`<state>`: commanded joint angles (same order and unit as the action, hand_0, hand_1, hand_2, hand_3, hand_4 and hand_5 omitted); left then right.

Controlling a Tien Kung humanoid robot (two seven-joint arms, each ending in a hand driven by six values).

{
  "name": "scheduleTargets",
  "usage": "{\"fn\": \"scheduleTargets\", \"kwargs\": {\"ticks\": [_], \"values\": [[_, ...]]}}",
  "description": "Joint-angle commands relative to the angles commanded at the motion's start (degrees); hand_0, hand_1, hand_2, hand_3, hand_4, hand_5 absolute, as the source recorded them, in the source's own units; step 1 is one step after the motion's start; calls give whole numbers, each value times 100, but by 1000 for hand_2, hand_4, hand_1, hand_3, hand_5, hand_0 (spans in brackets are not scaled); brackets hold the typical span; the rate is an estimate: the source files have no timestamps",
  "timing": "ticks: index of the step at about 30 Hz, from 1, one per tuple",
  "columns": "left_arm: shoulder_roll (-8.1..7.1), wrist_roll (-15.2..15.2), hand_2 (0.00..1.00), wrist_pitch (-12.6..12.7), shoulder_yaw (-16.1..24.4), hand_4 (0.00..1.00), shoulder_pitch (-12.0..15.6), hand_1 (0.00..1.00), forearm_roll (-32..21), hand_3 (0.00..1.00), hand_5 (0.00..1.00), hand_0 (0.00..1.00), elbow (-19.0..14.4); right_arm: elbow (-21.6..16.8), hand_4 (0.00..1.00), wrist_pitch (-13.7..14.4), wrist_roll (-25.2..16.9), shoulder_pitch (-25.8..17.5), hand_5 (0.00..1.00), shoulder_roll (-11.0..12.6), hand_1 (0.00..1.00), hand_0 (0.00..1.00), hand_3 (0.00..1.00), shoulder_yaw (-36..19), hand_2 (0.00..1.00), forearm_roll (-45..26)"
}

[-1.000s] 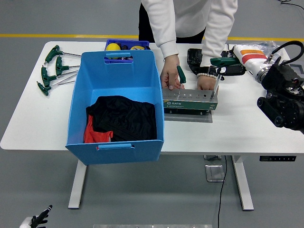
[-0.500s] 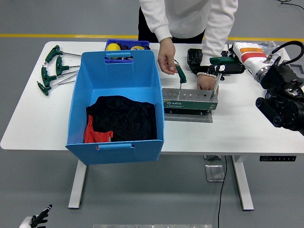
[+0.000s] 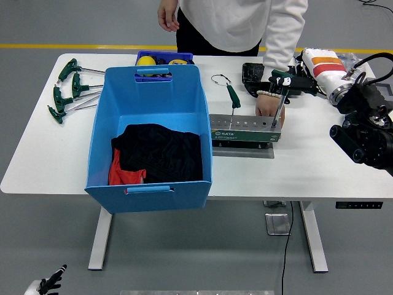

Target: Lift tool from toolbox,place it in box,lift tool from toolbox,place it in box

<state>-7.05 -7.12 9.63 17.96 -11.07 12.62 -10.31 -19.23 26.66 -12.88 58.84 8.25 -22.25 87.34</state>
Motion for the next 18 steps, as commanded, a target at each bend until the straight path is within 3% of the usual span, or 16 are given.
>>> {"fn": "scheduleTargets", "kwargs": {"ticks": [18], "values": [[-1, 80, 795, 18, 331, 789, 94, 796, 351, 770, 765, 743, 0, -347, 998, -214, 328, 339, 785, 230, 2, 25, 37, -177, 28, 785]]}}
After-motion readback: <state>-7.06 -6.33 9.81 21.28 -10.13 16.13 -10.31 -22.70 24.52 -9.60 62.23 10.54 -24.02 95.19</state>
